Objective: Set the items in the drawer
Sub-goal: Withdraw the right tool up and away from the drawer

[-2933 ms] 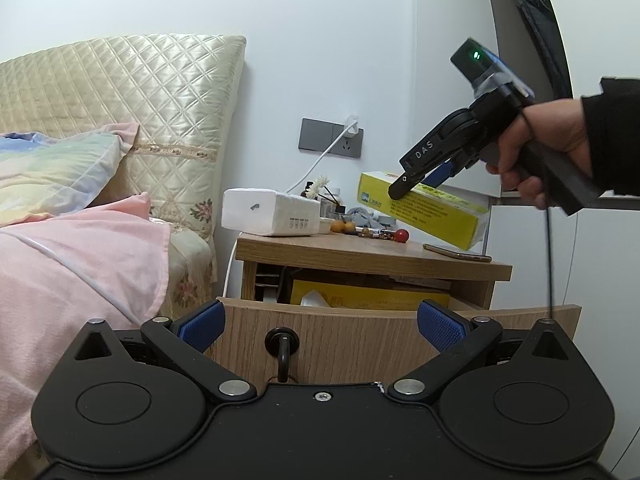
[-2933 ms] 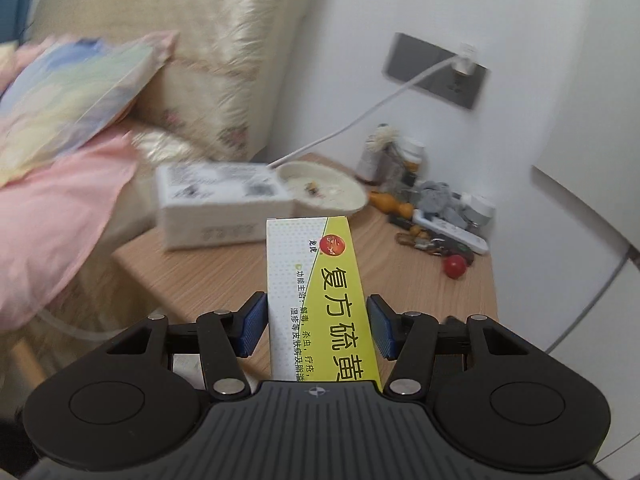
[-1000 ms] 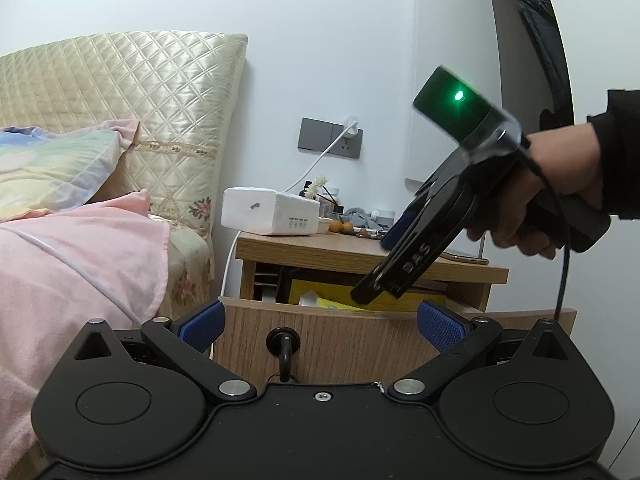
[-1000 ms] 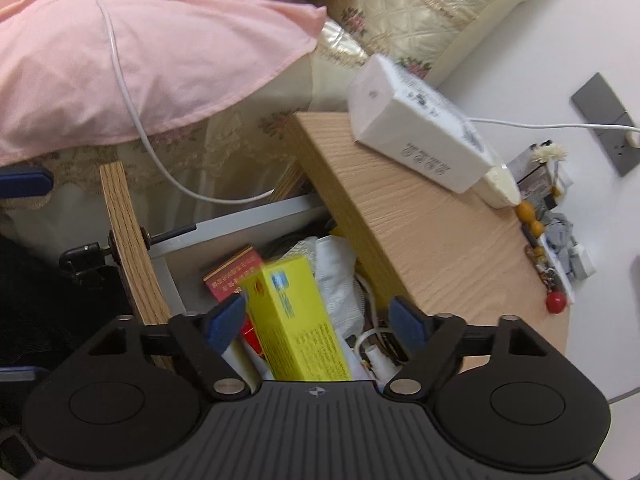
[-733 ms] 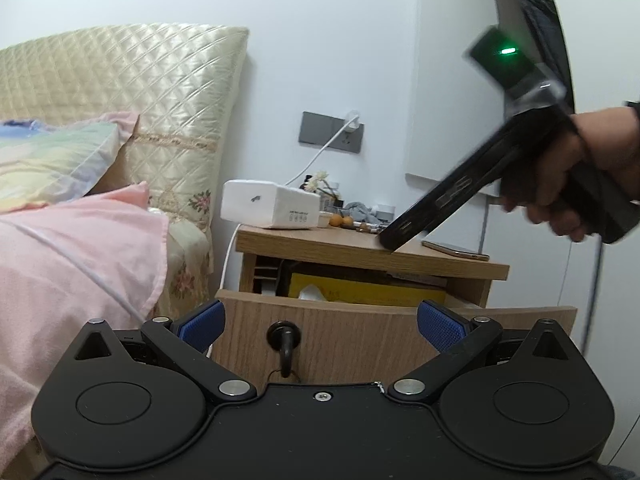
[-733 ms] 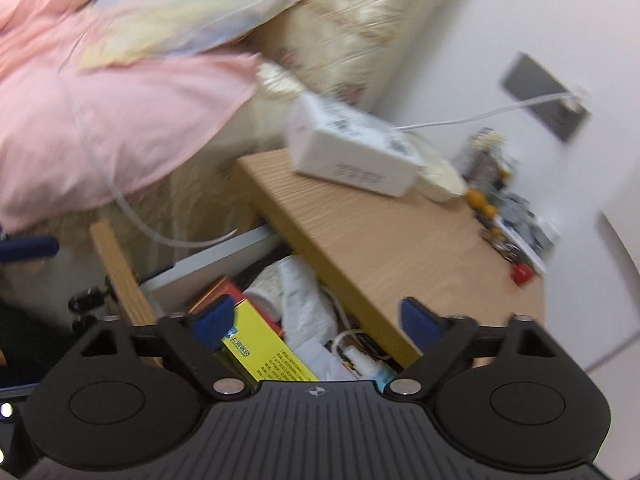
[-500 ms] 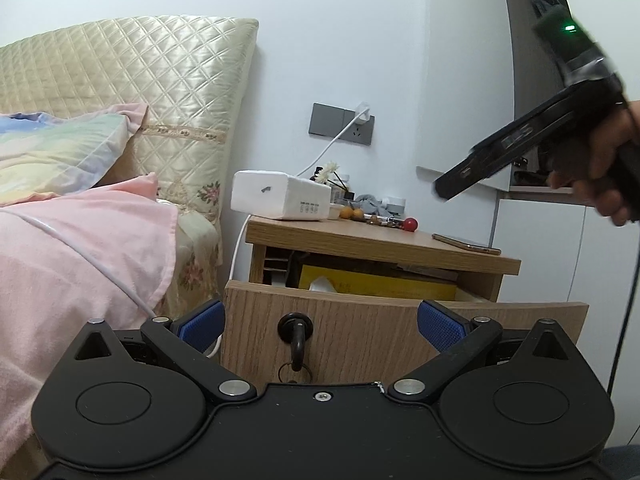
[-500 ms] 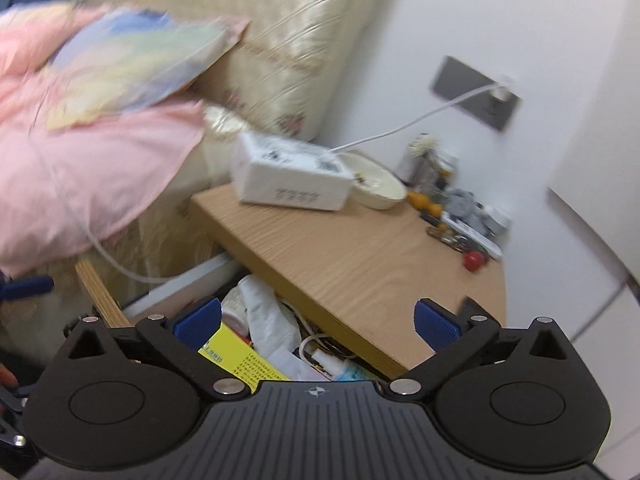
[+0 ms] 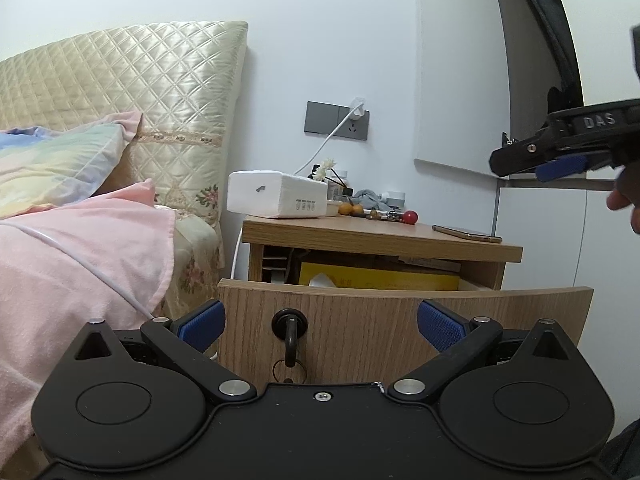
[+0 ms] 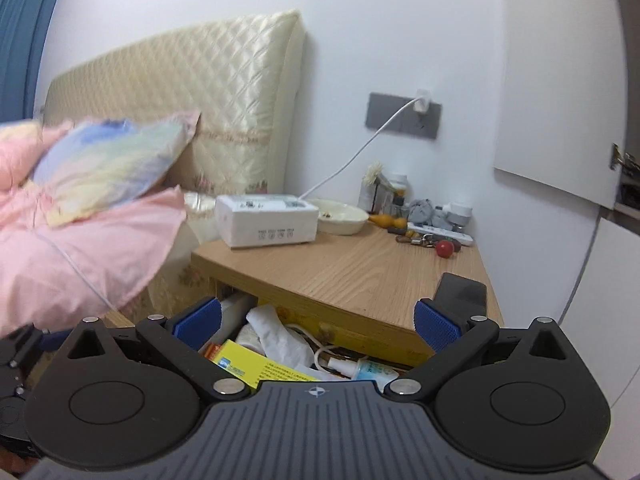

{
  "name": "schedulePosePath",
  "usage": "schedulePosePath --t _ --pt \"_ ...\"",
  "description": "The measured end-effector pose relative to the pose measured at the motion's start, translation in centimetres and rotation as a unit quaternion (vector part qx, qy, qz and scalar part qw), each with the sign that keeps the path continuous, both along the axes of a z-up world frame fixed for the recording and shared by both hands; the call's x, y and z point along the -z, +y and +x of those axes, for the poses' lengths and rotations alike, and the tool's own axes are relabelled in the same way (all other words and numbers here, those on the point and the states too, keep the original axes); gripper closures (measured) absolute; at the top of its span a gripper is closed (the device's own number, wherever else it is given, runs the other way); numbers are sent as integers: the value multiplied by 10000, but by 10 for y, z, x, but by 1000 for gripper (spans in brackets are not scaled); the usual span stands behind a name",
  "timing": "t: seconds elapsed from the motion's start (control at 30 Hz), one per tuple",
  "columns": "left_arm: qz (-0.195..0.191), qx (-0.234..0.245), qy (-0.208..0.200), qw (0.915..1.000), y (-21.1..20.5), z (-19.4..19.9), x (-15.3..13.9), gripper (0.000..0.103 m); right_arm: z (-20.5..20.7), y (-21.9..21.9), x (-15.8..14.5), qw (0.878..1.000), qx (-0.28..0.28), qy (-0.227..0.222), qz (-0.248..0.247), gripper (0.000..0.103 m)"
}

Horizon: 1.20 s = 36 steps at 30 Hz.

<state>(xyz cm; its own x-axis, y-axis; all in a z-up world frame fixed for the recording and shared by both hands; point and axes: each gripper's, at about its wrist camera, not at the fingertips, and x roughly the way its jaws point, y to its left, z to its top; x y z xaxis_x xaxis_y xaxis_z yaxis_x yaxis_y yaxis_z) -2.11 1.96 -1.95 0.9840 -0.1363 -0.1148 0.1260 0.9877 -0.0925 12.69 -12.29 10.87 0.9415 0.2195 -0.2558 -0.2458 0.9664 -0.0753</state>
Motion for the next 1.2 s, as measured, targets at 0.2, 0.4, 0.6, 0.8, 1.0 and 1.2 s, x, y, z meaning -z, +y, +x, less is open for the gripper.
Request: schedulePosePath --t 0.2,0.4,0.6,0.8,1.0,1.2 --pt "35 -58 -51 10000 -1 -1 1 1 -31 -12 19 9960 47 -841 294 0" --pt "84 -126 -55 9999 -2 0 1 1 -48 -22 48 9887 86 -1400 531 0" --pt "154 -205 -104 9996 -2 1 2 1 -53 -35 70 9846 121 -1534 829 0" --pt "244 -258 -89 9993 -5 2 5 1 -60 -38 101 9806 306 -1691 947 0" --pt "362 -291 -36 9989 -9 4 8 1 -57 -43 114 9804 344 -1560 1151 0" --pt "342 -334 -76 9988 -9 4 8 1 -59 -49 119 9773 499 -1604 1292 0"
